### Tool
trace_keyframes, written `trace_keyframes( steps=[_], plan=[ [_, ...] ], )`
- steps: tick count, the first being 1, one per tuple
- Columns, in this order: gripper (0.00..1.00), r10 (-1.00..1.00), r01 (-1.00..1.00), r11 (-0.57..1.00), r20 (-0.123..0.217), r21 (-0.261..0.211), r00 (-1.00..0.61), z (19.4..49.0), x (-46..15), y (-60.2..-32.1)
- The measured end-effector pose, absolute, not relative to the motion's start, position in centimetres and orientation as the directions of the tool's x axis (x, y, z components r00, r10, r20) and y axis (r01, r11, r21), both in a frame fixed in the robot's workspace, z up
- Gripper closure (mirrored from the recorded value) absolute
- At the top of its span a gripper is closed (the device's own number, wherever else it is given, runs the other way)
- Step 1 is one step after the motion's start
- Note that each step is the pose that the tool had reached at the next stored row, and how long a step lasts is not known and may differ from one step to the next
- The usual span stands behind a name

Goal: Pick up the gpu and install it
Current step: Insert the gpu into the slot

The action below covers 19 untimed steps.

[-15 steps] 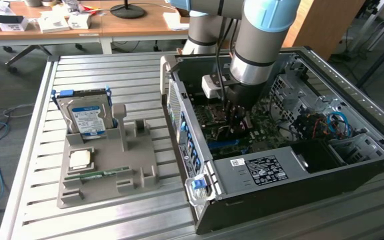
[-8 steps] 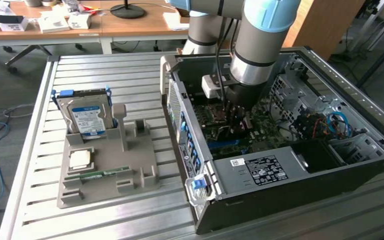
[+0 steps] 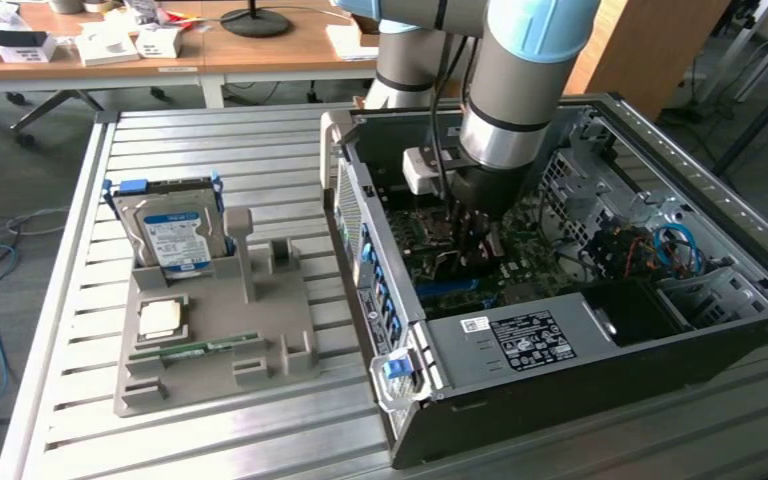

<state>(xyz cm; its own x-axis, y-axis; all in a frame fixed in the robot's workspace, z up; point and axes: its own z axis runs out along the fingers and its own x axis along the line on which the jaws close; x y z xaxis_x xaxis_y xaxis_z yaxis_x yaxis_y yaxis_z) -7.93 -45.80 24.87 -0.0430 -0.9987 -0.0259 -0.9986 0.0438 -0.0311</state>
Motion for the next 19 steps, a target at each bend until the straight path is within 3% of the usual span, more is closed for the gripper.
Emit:
trace_keyframes(
  steps=[19],
  plan=[
    [0.74,-0.996,-0.996,0.087,-0.027,-0.031,-0.086,24.76,-7.94,-45.81]
  ],
)
